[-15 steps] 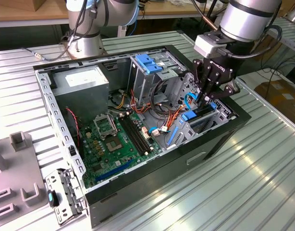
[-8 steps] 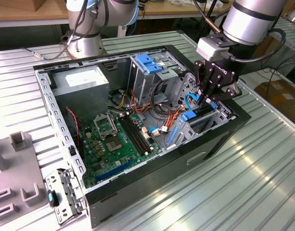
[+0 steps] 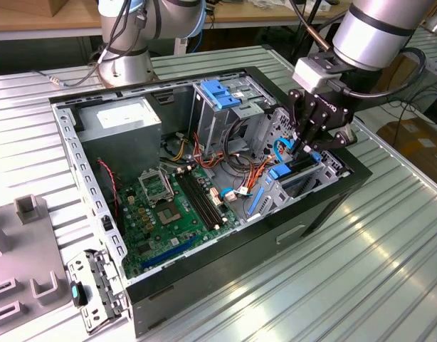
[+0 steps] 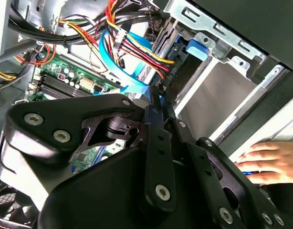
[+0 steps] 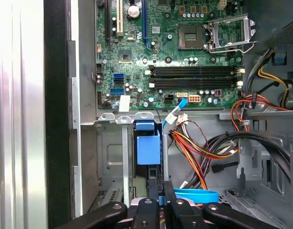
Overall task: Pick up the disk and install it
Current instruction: 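Insert the second disk wire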
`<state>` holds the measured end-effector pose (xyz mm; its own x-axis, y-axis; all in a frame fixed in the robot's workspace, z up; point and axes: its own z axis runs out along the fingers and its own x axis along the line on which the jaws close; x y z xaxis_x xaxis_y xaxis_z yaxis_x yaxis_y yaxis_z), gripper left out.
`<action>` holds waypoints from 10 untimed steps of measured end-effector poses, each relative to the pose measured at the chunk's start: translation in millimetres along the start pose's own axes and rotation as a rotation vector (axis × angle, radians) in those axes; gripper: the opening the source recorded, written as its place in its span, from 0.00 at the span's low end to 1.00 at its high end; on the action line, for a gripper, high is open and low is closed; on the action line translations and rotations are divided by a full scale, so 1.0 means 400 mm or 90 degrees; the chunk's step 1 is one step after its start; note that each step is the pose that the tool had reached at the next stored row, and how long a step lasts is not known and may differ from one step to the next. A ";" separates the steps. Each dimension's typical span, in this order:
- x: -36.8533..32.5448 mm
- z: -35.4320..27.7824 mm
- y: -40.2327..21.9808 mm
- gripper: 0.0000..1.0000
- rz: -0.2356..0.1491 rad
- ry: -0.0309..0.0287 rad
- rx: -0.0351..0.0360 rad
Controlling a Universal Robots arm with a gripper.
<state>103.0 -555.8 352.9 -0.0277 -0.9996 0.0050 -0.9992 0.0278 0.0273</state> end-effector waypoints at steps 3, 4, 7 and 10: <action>0.002 0.000 0.005 0.16 -0.002 -0.0064 0.0022; 0.004 0.001 0.007 0.16 -0.004 -0.0075 0.0025; 0.009 0.001 0.008 0.16 -0.006 -0.0074 0.0028; 0.010 0.001 0.008 0.16 -0.006 -0.0075 0.0030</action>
<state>99.8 -559.6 352.6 -0.0190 -0.9998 -0.0070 -0.9996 0.0189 0.0226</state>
